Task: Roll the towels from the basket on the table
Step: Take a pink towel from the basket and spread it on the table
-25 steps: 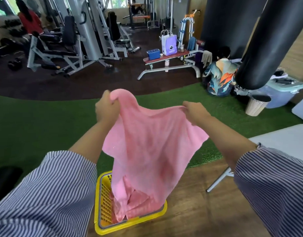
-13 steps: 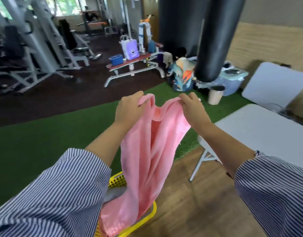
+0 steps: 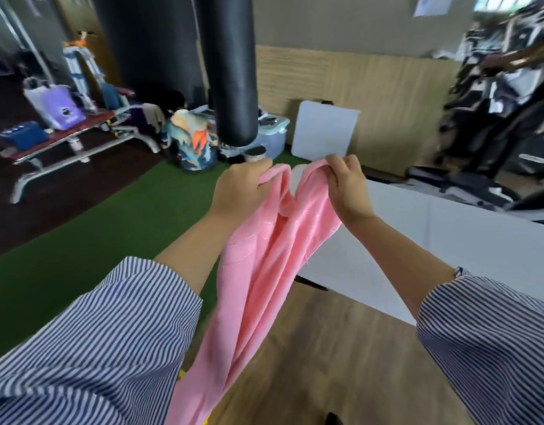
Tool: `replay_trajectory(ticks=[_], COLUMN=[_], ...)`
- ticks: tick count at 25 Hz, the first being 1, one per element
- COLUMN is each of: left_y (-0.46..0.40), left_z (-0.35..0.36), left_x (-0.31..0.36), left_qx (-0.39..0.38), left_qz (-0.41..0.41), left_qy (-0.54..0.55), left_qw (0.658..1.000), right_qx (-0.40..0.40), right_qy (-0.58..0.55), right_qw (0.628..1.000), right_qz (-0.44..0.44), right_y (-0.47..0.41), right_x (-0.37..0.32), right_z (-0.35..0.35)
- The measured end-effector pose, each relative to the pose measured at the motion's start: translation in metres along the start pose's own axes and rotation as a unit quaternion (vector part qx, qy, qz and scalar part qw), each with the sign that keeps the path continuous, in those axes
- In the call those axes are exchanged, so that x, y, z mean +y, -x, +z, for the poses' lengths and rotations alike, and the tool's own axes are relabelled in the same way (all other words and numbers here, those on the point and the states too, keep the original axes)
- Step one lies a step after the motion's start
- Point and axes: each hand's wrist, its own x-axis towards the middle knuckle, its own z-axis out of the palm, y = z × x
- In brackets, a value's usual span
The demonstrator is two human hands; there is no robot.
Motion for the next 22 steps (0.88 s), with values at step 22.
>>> replay_trajectory(ticks=[22], left_y=[-0.126], left_z=[0.142], left_x=[-0.118], left_qx=[0.013], left_qz=[-0.154], left_qy=[-0.105], left_qw=[0.983], right_qx=[-0.179], right_qy=[-0.031], right_qw=[0.976], right_qz=[-0.120], right_y=[-0.195], right_x=[0.133], right_z=[0.137])
